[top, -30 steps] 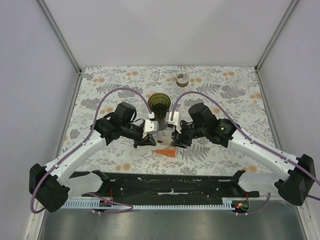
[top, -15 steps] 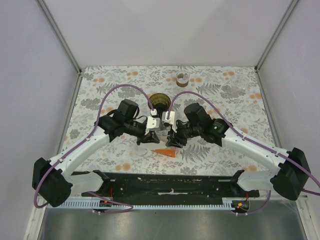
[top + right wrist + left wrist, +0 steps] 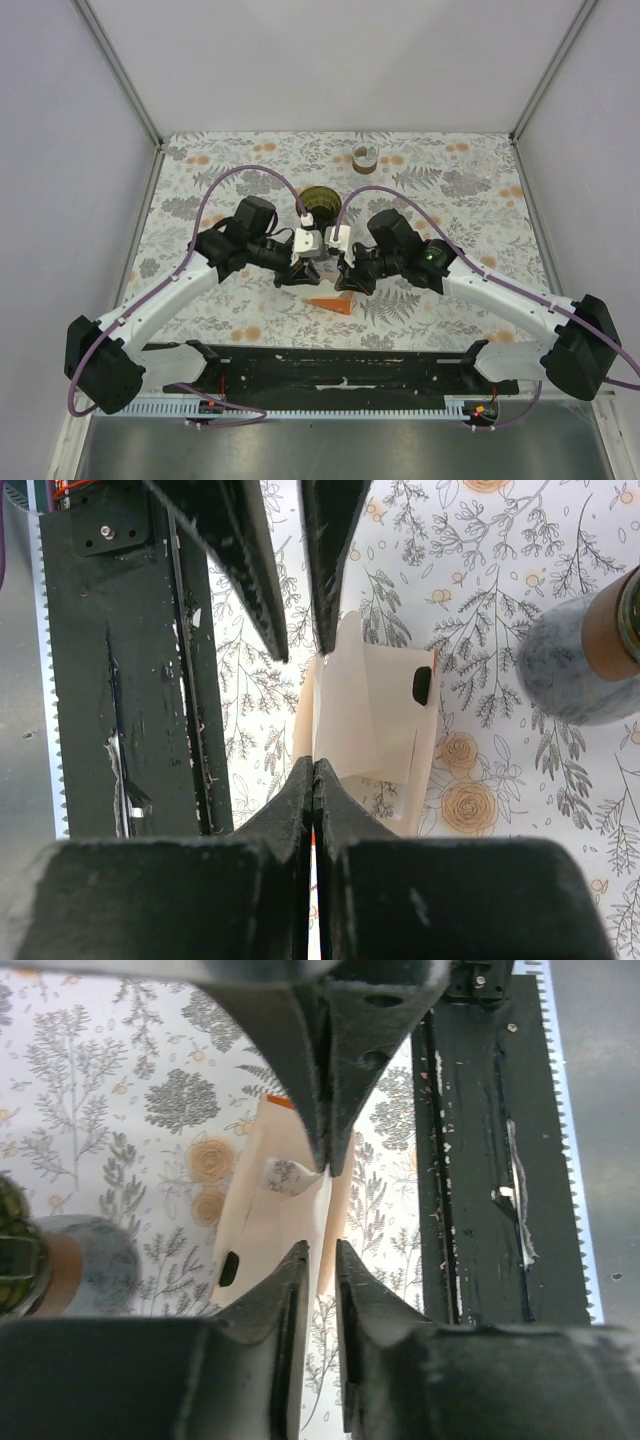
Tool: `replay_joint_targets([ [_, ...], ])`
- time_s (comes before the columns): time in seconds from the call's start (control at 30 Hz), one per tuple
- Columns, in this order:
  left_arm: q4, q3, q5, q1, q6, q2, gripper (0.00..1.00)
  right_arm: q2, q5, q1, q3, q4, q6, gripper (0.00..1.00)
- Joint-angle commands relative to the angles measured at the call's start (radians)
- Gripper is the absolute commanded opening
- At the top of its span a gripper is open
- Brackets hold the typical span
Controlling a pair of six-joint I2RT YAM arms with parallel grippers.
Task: Place the coffee filter in the dripper
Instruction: Adjust the coffee filter.
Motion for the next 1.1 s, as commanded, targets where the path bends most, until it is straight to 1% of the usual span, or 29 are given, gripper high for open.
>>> replay_joint_targets([
  [0.0,0.0,0.059,-0.013,0.033,-0.058,-0.008,0.28,-0.045,0.031,0.0,-0.001,-0.019,-0.028,0.0],
  [0.03,-0.001,0.063,-0.013,0.042,-0.068,-0.008,0.3,-0.048,0.031,-0.001,0.002,-0.023,-0.031,0.0],
  [0.17,0.023,0.065,-0.052,0.047,-0.111,-0.011,0.33,-0.042,0.024,0.0,0.012,-0.032,-0.043,0.0],
  [0.2,0.027,0.063,-0.053,0.047,-0.122,-0.011,0.35,-0.036,0.021,-0.001,0.019,-0.033,-0.046,0.0],
  [0.27,0.027,0.062,-0.009,0.045,-0.131,-0.011,0.42,-0.023,0.019,0.002,0.029,-0.044,-0.051,0.0],
  [0.33,0.027,0.065,0.037,0.039,-0.142,-0.008,0.46,-0.014,0.016,0.0,0.037,-0.046,-0.052,0.0],
  [0.4,0.039,0.069,0.05,0.036,-0.16,-0.003,0.46,-0.013,0.004,-0.001,0.043,-0.047,-0.055,0.0],
  [0.47,0.05,0.066,0.048,0.032,-0.176,0.008,0.42,-0.011,0.001,-0.001,0.048,-0.047,-0.054,0.0],
  [0.53,0.066,0.05,0.047,0.025,-0.193,0.02,0.4,-0.01,0.001,0.0,0.051,-0.043,-0.057,0.0],
  [0.7,0.148,0.014,-0.01,0.012,-0.248,0.035,0.4,0.001,-0.013,0.0,0.055,-0.044,-0.057,0.0],
  [0.83,0.169,0.01,-0.041,-0.004,-0.263,0.052,0.38,0.0,-0.016,0.0,0.063,-0.042,-0.062,0.0],
  [0.93,0.172,-0.007,-0.039,-0.016,-0.257,0.057,0.38,0.0,-0.012,0.0,0.063,-0.041,-0.065,0.0],
  [1.07,0.157,-0.014,0.0,-0.018,-0.237,0.052,0.4,0.0,0.01,0.002,0.068,-0.039,-0.066,0.0],
])
